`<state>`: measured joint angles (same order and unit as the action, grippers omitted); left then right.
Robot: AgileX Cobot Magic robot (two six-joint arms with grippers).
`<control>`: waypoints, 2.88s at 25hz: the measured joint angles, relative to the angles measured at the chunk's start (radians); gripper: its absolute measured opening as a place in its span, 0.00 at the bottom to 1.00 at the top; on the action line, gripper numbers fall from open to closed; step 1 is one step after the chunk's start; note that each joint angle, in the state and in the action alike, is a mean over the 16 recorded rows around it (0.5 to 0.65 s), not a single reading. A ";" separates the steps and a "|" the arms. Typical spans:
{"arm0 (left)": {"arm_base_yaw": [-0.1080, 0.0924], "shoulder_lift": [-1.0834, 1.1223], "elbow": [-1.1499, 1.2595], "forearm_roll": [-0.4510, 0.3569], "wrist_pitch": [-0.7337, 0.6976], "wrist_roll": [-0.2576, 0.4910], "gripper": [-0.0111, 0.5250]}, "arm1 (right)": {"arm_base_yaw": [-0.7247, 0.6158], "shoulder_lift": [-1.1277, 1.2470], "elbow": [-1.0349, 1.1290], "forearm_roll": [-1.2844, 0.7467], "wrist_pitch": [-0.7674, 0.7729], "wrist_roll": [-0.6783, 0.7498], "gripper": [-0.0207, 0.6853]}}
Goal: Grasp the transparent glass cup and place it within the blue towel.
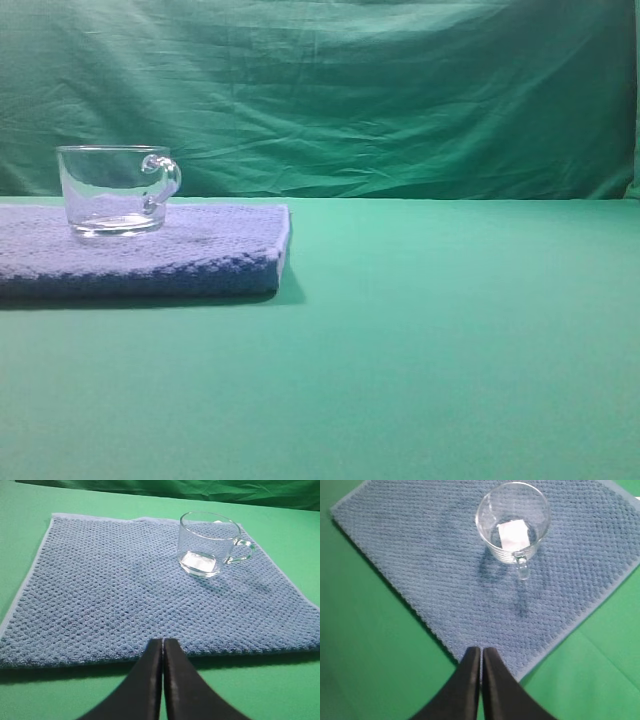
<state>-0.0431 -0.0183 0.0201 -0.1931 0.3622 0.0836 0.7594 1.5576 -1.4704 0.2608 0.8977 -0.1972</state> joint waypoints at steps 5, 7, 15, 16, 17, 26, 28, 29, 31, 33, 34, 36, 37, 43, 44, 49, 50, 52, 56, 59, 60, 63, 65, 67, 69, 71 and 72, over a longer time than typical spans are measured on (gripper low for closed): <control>0.000 0.000 0.000 0.000 0.000 0.000 0.02 | 0.000 -0.154 0.172 0.011 -0.085 -0.022 0.03; 0.000 0.000 0.000 0.000 0.000 0.000 0.02 | 0.000 -0.212 0.222 0.004 -0.103 -0.017 0.03; 0.000 0.000 0.000 0.000 0.000 0.000 0.02 | 0.000 -0.396 0.321 -0.143 -0.065 0.183 0.03; 0.000 0.000 0.000 0.000 0.000 0.000 0.02 | 0.000 -0.413 0.324 -0.168 -0.052 0.216 0.03; 0.000 0.000 0.000 0.000 0.000 0.000 0.02 | 0.000 -0.429 0.326 -0.193 -0.039 0.247 0.03; 0.000 0.000 0.000 0.000 0.000 0.000 0.02 | -0.038 -0.568 0.361 -0.375 0.011 0.433 0.03; 0.000 0.000 0.000 0.000 0.000 0.000 0.02 | -0.068 -0.608 0.389 -0.384 -0.015 0.428 0.03; 0.000 0.000 0.000 0.000 0.000 0.000 0.02 | -0.086 -0.630 0.407 -0.386 -0.034 0.422 0.03; 0.000 0.000 0.000 0.000 0.000 0.000 0.02 | -0.130 -0.678 0.449 -0.386 -0.079 0.410 0.03; 0.000 0.000 0.000 0.000 0.000 0.000 0.02 | -0.183 -0.733 0.502 -0.384 -0.129 0.401 0.03; 0.000 0.000 0.000 0.000 0.000 0.000 0.02 | -0.212 -0.762 0.531 -0.383 -0.155 0.398 0.03; 0.000 0.000 0.000 0.000 0.000 0.000 0.02 | -0.275 -0.826 0.596 -0.380 -0.206 0.393 0.03; 0.000 0.000 0.000 0.000 0.000 0.000 0.02 | -0.309 -0.860 0.630 -0.379 -0.231 0.389 0.03; 0.000 0.000 0.000 0.000 0.000 0.000 0.02 | -0.510 -1.072 0.842 -0.374 -0.342 0.355 0.03; 0.000 0.000 0.000 0.000 0.000 0.000 0.02 | -0.541 -1.108 0.876 -0.374 -0.351 0.349 0.03; 0.000 0.000 0.000 0.000 0.000 0.000 0.02 | -0.673 -1.289 1.035 -0.376 -0.374 0.315 0.03; 0.000 0.000 0.000 0.000 0.000 0.000 0.02 | -0.693 -1.323 1.065 -0.376 -0.379 0.308 0.03; 0.000 0.000 0.000 0.000 0.000 0.000 0.02 | -0.729 -1.385 1.125 -0.377 -0.389 0.297 0.03; 0.000 0.000 0.000 0.000 0.000 0.000 0.02 | -0.777 -1.481 1.242 -0.379 -0.420 0.285 0.03; 0.000 0.000 0.000 0.000 0.000 0.000 0.02 | -0.794 -1.529 1.322 -0.380 -0.450 0.283 0.03; 0.000 0.000 0.000 0.000 0.000 0.000 0.02 | -0.796 -1.540 1.346 -0.380 -0.460 0.282 0.03; 0.000 0.000 0.000 0.000 0.000 0.000 0.02 | -0.800 -1.561 1.406 -0.381 -0.486 0.280 0.03; 0.000 0.000 0.000 0.000 0.000 0.000 0.02 | -0.800 -1.566 1.438 -0.381 -0.501 0.278 0.03; 0.000 0.000 0.000 0.000 0.000 0.000 0.02 | -0.800 -1.566 1.462 -0.382 -0.513 0.276 0.03; 0.000 0.000 0.000 0.000 0.000 0.000 0.02 | -0.800 -1.566 1.480 -0.382 -0.520 0.274 0.03; 0.000 0.000 0.000 0.000 0.000 0.000 0.02 | -0.800 -1.566 1.491 -0.383 -0.523 0.272 0.03; 0.000 0.000 0.000 0.000 0.000 0.000 0.02 | -0.800 -1.566 1.494 -0.383 -0.524 0.271 0.03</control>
<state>-0.0431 -0.0183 0.0201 -0.1931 0.3622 0.0836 -0.0406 -0.0086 0.0239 -0.1223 0.3736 0.0741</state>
